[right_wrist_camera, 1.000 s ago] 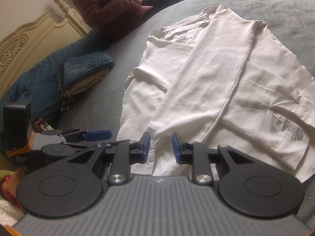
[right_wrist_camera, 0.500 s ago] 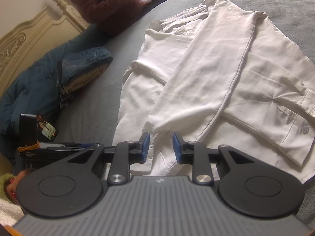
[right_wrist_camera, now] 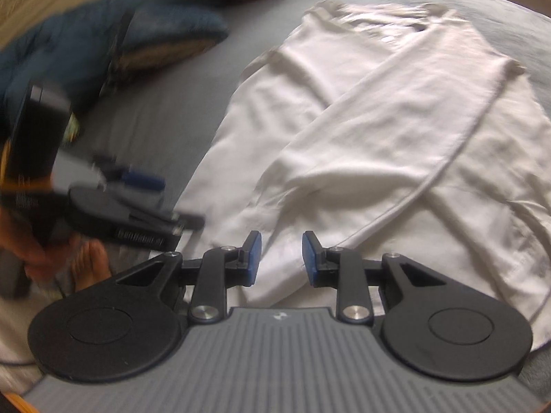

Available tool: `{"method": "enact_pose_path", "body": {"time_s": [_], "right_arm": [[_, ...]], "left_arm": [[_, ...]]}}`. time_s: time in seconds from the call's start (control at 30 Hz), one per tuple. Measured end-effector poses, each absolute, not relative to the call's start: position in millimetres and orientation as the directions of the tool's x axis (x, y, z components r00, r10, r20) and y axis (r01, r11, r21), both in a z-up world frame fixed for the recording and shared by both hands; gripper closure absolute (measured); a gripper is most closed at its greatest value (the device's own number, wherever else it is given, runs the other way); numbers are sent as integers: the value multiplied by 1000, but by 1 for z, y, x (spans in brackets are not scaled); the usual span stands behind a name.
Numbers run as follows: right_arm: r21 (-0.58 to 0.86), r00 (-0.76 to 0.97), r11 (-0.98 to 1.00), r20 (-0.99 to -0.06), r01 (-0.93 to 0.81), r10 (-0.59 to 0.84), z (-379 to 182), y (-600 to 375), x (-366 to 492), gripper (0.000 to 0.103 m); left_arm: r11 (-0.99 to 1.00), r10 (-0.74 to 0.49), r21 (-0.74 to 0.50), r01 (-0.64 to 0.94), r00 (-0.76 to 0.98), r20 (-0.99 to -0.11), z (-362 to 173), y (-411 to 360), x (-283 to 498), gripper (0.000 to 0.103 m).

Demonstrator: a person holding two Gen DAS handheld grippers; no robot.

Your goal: Fold clothes

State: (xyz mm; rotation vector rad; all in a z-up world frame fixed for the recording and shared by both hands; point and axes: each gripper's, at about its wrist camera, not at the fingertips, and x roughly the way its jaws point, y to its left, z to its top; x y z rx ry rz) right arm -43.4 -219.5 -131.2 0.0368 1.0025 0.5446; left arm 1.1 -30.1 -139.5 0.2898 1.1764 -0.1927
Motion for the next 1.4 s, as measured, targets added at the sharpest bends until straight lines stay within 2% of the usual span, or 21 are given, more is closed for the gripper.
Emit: {"method": "enact_pose_path", "body": {"time_s": [0.4, 0.7, 0.93, 1.4], "right_arm": [[221, 326, 829, -843, -514, 427, -158, -189, -51, 78], [228, 323, 826, -841, -516, 434, -153, -189, -53, 78], [240, 295, 761, -819, -603, 492, -142, -181, -69, 78], [219, 249, 695, -827, -685, 505, -145, -163, -83, 78]], "left_arm": [[931, 24, 162, 328, 385, -923, -137, -40, -1, 26], [922, 44, 190, 339, 395, -918, -138, -43, -2, 25], [918, 58, 204, 339, 395, -917, -137, -44, -3, 23], [912, 74, 223, 345, 395, -916, -136, -43, -4, 20]]}}
